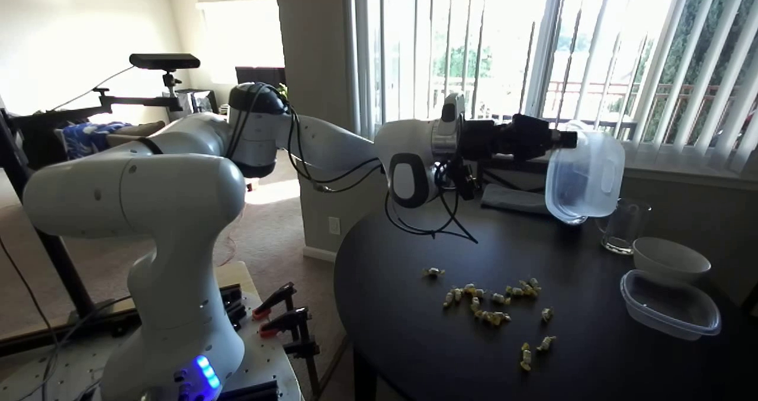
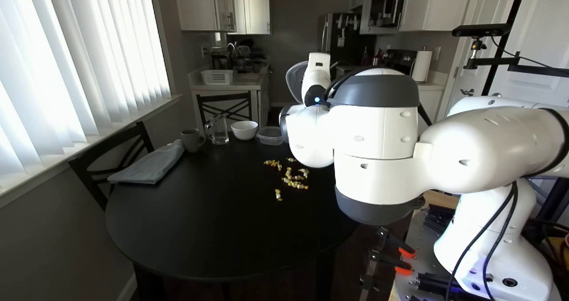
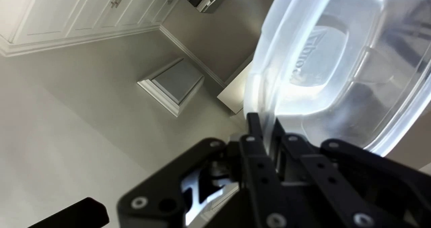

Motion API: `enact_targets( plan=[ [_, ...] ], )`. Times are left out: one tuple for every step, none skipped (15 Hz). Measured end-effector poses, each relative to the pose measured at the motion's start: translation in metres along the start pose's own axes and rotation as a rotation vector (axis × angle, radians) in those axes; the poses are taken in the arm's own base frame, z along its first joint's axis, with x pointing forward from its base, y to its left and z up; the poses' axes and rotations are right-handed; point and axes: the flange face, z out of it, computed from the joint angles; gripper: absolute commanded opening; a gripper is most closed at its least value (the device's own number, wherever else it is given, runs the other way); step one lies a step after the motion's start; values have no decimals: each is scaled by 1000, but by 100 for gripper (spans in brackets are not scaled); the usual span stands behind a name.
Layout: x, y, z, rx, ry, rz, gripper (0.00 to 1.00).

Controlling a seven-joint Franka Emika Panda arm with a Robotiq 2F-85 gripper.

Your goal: Pour the content in the clear bowl on the table

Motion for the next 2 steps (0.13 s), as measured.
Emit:
enact_targets(
  plan=[
    [1, 1, 0, -2, 0, 6, 2],
    [1, 0, 0, -1, -2, 11, 2]
  ],
)
